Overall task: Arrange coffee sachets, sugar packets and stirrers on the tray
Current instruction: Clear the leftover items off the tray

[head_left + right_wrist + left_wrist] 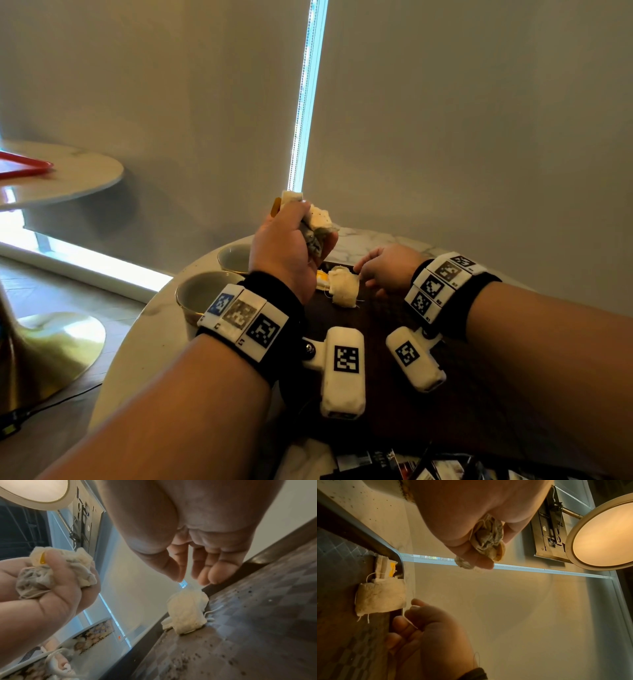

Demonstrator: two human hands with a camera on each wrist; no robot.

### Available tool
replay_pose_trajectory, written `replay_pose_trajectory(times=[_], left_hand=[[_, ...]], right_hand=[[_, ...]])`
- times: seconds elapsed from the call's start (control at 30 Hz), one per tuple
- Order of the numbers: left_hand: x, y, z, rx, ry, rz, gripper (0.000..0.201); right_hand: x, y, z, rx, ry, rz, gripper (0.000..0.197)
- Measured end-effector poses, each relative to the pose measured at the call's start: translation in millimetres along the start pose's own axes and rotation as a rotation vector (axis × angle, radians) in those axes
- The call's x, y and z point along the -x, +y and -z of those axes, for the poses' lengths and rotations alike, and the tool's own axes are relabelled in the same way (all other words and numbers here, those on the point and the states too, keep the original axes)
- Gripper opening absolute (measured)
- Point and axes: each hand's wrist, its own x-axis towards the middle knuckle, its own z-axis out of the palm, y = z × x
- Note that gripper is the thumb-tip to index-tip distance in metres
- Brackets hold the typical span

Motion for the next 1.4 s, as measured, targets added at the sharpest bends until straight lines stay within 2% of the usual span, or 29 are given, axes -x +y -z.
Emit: replay_pose_trajectory(times=[0.17, 0.3, 0.47, 0.6, 0.7, 0.8, 0.9, 1.03, 1.23, 1.4], left_hand=[[-0.7, -0.2, 1.1, -0.005, -0.004, -0.002, 0.037], [0.7, 1.1, 1.4, 0.002, -0.023, 0.002, 0.036], [1.4, 1.0, 2.6, 0.001, -0.045, 0.014, 0.03], [1.9, 0.0, 2.9, 0.037, -0.074, 0.007, 0.025], [1.6, -0.6, 2.7, 0.073, -0.096, 0.024, 0.029], [1.5, -0.4, 1.9, 0.04, -0.089, 0.044, 0.029], [0.6, -1.6, 2.2, -0.031, -0.075, 0.058, 0.023], [-1.0, -4.7, 2.7, -0.144, -0.034, 0.057, 0.022], [-0.3, -5.2, 0.7, -0.179, -0.046, 0.048, 0.027], [-1.2, -6.6, 0.8, -0.167, -0.048, 0.088, 0.028]], right_hand=[[10.9, -5.8, -7.6, -0.037, -0.1, 0.052, 0.016], [17.3, -9.5, -15.7, 0.097, -0.153, 0.075, 0.02], [17.2, -8.0, -17.9, 0.202, -0.132, 0.133, 0.02], [16.3, -5.0, -15.5, 0.103, -0.136, 0.124, 0.018], [12.1, -1.0, -9.3, -0.005, -0.038, 0.216, 0.012], [13.5, -6.3, -1.4, -0.306, 0.075, 0.29, 0.014], [23.0, -15.8, 4.4, -0.564, 0.052, 0.393, 0.015], [35.6, -23.4, 4.9, -0.471, 0.085, 0.532, 0.01], [43.7, -24.0, -0.5, -0.441, 0.055, 0.588, 0.034], [48.0, -27.3, -2.8, -0.39, 0.149, 0.604, 0.013]])
